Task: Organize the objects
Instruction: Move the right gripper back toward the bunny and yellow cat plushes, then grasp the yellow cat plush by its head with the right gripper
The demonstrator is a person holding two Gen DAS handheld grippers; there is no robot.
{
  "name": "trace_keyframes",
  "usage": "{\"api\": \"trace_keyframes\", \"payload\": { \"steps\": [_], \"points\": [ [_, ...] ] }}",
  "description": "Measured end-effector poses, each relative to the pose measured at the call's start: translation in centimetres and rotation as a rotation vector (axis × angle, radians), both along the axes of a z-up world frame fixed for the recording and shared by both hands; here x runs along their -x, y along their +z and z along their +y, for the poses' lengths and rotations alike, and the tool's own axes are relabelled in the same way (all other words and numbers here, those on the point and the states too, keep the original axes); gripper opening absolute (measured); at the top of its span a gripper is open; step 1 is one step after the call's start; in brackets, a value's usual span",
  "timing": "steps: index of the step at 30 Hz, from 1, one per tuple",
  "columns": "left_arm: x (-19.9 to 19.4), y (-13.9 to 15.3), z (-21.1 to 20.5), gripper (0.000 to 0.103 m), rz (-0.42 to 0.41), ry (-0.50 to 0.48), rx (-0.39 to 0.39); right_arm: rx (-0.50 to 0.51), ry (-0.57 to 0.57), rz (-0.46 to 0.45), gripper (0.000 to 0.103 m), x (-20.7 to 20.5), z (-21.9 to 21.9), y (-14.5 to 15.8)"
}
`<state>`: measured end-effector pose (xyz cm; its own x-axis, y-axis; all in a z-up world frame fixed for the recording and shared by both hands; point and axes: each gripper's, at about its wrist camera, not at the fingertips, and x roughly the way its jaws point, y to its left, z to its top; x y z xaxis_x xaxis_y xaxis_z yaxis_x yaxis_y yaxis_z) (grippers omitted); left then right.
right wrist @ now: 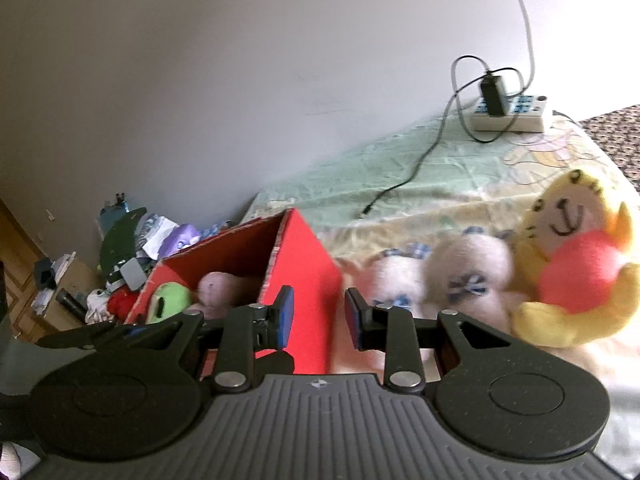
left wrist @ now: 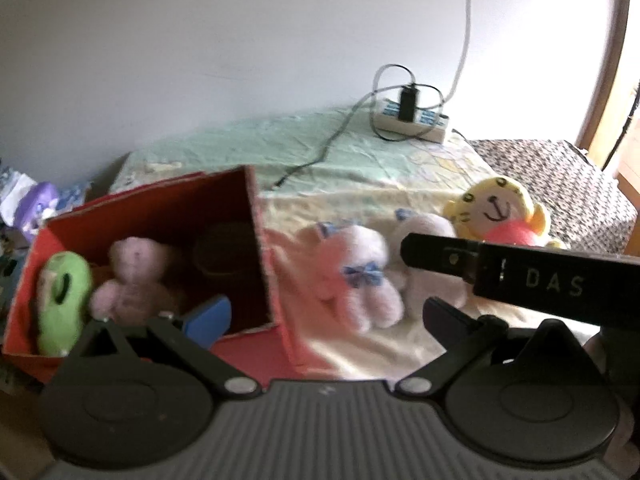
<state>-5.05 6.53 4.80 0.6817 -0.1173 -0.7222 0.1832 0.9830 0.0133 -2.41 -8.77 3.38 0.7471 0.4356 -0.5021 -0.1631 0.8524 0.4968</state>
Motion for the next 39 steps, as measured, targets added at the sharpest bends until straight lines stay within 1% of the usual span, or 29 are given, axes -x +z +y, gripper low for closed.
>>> {"api": "trace_keyframes", "payload": {
  "steps": [8, 15, 19, 23, 26, 29, 32, 35, 36, 37, 39],
  "points": [
    [-0.6, -1.4, -4.2, 0.102, 0.043, -0.066, 0.003, 0.006, -0.053, 0.046, 0.031, 0.7, -4.1, -1.3],
    [-1.6, -2.4, -7.6, 0.102, 0.078, -0.146, 0.020, -0.017, -0.144, 0.083, 0.031, 1.4, -8.2, -2.2],
    [-2.5, -3.0, -9.4, 0.102, 0.114, -0.205, 0.067, -0.033, -0.214, 0.098, 0.031, 2.1, -11.1, -2.4],
    [-3.9, -3.7, -10.7, 0.102, 0.165, -0.255, 0.143, -0.042, -0.290, 0.106, 0.031, 3.1, -13.9, -2.5],
    [-5.0, -4.1, -11.6, 0.102, 0.197, -0.274, 0.203, -0.045, -0.350, 0.119, 0.031, 3.4, -15.8, -2.9],
    [-5.8, -4.3, -12.5, 0.102, 0.208, -0.292, 0.247, -0.065, -0.398, 0.145, 0.031, 3.1, -17.7, -3.7],
    [-6.6, -4.5, -13.4, 0.102, 0.209, -0.307, 0.268, -0.081, -0.421, 0.170, 0.032, 2.7, -19.0, -4.5],
    [-7.8, -4.8, -14.2, 0.101, 0.215, -0.314, 0.291, -0.097, -0.429, 0.188, 0.038, 1.8, -19.8, -5.1],
    [-8.0, -4.9, -14.3, 0.101, 0.221, -0.317, 0.298, -0.102, -0.428, 0.191, 0.043, 1.4, -19.9, -5.2],
    [-8.4, -5.1, -14.5, 0.101, 0.227, -0.319, 0.305, -0.106, -0.425, 0.193, 0.046, 1.0, -20.0, -5.3],
    [-9.0, -5.5, -14.9, 0.101, 0.240, -0.319, 0.312, -0.111, -0.415, 0.194, 0.047, 0.3, -20.1, -5.4]
  ]
}}
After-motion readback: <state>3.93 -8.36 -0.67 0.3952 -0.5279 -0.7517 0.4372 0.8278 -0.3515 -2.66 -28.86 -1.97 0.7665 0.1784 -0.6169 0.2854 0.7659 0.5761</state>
